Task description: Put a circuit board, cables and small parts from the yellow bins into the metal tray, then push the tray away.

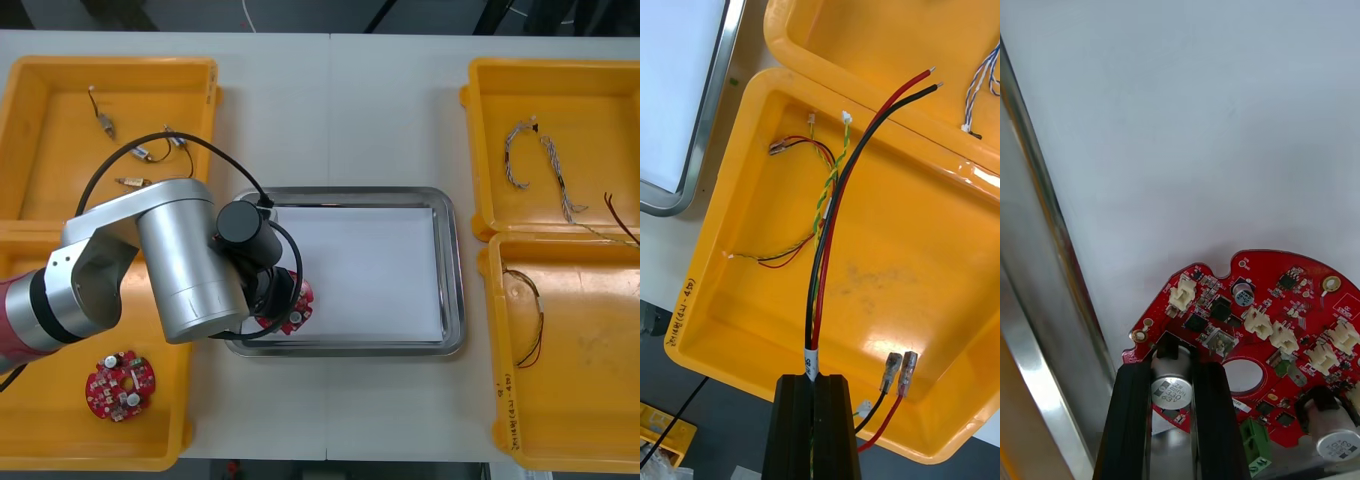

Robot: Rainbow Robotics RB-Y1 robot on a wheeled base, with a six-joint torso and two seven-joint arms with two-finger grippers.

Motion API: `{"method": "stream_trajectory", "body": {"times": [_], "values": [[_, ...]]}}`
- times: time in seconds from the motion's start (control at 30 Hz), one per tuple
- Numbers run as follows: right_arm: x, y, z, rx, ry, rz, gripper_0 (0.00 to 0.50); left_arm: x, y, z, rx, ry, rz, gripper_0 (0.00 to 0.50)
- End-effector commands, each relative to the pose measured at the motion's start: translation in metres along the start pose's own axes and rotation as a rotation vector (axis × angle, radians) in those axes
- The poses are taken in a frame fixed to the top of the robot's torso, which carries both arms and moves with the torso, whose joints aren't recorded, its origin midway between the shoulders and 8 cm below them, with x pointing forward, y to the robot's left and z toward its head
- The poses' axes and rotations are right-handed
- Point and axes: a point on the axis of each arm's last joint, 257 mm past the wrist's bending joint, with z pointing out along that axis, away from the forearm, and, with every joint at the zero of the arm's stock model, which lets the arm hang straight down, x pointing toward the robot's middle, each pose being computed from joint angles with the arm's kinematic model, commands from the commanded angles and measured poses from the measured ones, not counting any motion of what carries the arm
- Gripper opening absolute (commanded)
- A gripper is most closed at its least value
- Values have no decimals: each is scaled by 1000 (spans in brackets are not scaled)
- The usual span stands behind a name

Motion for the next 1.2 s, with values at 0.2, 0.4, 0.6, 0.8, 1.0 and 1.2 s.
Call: {"method": "stream_trajectory", "body": {"times": [0.2, 0.4, 0.6, 0.8, 1.0, 1.2], "values": [[1, -6, -8, 29, 19, -59, 0, -17, -26, -2, 44, -46, -3, 28], [2, -5, -8, 25, 21, -61, 0, -15, -28, -2, 45, -44, -2, 345], [1, -3, -7, 20, 19, -58, 0, -15, -28, -2, 45, -44, -6, 500], [1, -3, -7, 18, 18, -61, 0, -22, -23, -16, 41, -55, -13, 500], [1, -5, -7, 24, 16, -56, 0, -32, -3, -44, 21, -34, -47, 500], [0, -5, -6, 25, 15, -55, 0, -36, 19, -70, 2, -14, -66, 500]]}}
